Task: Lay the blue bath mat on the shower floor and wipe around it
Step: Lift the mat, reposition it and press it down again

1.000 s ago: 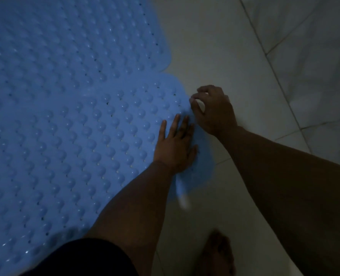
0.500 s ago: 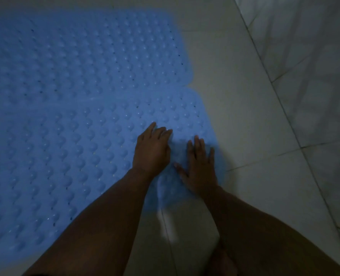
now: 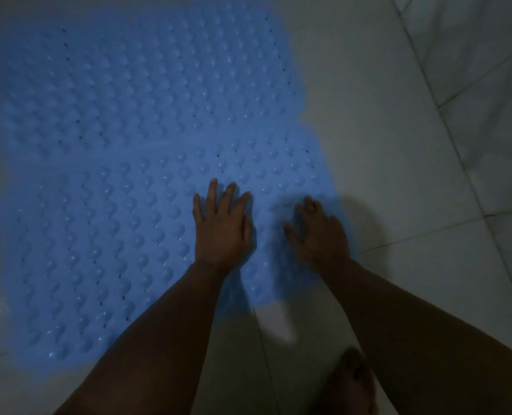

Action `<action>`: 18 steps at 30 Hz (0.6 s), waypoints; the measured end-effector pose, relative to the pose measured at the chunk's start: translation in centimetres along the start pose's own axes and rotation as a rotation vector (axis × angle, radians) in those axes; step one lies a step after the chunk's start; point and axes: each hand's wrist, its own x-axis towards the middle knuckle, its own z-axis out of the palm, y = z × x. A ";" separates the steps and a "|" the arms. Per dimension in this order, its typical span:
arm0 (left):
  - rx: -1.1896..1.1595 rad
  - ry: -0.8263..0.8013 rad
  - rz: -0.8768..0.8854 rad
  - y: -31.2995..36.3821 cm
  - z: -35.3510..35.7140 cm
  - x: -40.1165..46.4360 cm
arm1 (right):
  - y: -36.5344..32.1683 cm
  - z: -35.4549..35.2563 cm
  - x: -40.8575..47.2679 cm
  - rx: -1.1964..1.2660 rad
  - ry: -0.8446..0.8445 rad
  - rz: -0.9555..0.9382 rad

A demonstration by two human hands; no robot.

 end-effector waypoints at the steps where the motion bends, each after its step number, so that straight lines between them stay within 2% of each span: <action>1: -0.006 0.003 0.030 0.6 0.1 -0.6 | -0.2 -1.7 1.3 -0.027 0.015 0.013; 4: 0.000 -0.042 0.135 2.9 1.8 -2.4 | -0.7 -5.9 5.9 -0.154 0.083 0.019; 7: 0.055 -0.135 0.235 4.4 3.9 -4.5 | -0.8 -6.6 9.0 -0.121 0.183 0.018; 13: 0.107 -0.188 0.220 4.5 4.4 -5.1 | -0.8 -4.4 9.5 -0.039 0.406 -0.163; 18: 0.072 -0.196 0.229 4.3 4.3 -5.2 | -1.5 -3.7 8.4 0.033 0.353 -0.229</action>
